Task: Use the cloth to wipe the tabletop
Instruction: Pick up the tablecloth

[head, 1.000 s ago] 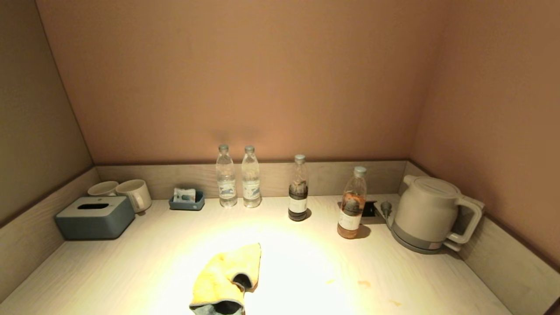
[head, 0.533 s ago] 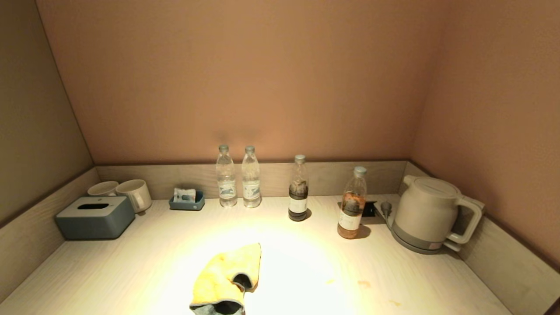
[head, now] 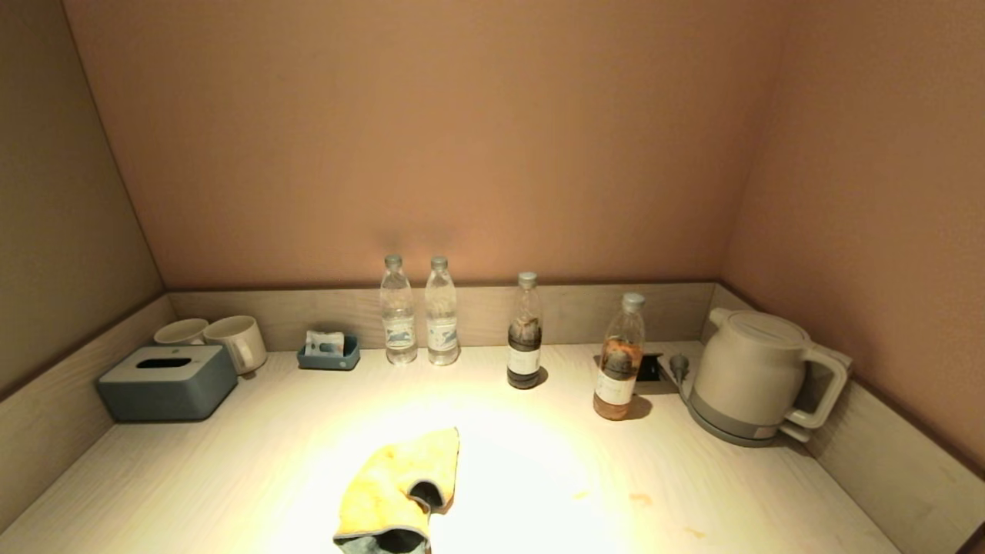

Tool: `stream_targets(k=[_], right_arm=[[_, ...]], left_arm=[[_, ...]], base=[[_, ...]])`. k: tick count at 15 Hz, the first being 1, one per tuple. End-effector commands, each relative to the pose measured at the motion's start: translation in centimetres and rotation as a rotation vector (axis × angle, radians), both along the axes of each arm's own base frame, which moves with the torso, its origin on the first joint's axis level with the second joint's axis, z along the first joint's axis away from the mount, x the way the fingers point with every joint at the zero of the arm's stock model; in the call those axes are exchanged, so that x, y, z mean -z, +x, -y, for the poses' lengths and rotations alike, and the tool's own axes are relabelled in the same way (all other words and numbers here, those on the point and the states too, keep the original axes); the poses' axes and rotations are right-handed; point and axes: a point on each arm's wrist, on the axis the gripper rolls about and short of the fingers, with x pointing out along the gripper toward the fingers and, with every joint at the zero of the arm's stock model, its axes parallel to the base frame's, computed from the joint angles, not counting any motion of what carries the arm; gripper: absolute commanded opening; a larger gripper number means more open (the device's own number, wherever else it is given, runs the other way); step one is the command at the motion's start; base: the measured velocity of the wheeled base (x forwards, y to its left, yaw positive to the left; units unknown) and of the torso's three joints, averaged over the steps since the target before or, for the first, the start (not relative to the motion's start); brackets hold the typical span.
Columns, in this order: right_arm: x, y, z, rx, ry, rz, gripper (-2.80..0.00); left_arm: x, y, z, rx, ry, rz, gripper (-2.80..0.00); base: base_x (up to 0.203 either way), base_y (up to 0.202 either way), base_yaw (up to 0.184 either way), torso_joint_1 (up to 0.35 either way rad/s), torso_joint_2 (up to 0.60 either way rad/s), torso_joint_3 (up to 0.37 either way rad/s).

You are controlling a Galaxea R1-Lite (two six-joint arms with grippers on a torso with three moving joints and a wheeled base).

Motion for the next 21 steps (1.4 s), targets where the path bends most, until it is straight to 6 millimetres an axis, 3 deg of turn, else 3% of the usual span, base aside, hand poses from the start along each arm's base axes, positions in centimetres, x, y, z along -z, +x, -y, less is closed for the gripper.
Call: stream_targets(k=[1,4,6,8,21], right_arm=[[0.0,0.0,0.0,0.0,0.0,-0.001,-2.8],[0.0,0.0,0.0,0.0,0.0,-0.001,-2.8],[0.0,0.0,0.0,0.0,0.0,-0.001,-2.8],[0.0,0.0,0.0,0.0,0.0,-0.001,-2.8],[0.0,0.0,0.0,0.0,0.0,-0.001,-2.8]], left_arm=[[1.2,-0.5,0.4,0.17,0.088,0.048,-2.8],[2.3,0.2,0.6,0.253,0.192,0.068,-2.8],[5.1,1.9,0.7,0.283,0.231,0.024,-2.8],[6.5,2.6,0.7,0.302,0.259,0.023,-2.8],[9.5,3.2,0.9,0.427,0.207,-0.259,-2.8]], base=[[0.0,0.0,0.0,0.0,0.0,0.0],[0.0,0.0,0.0,0.0,0.0,0.0],[0.0,0.0,0.0,0.0,0.0,0.0],[0.0,0.0,0.0,0.0,0.0,0.0],[0.0,0.0,0.0,0.0,0.0,0.0]])
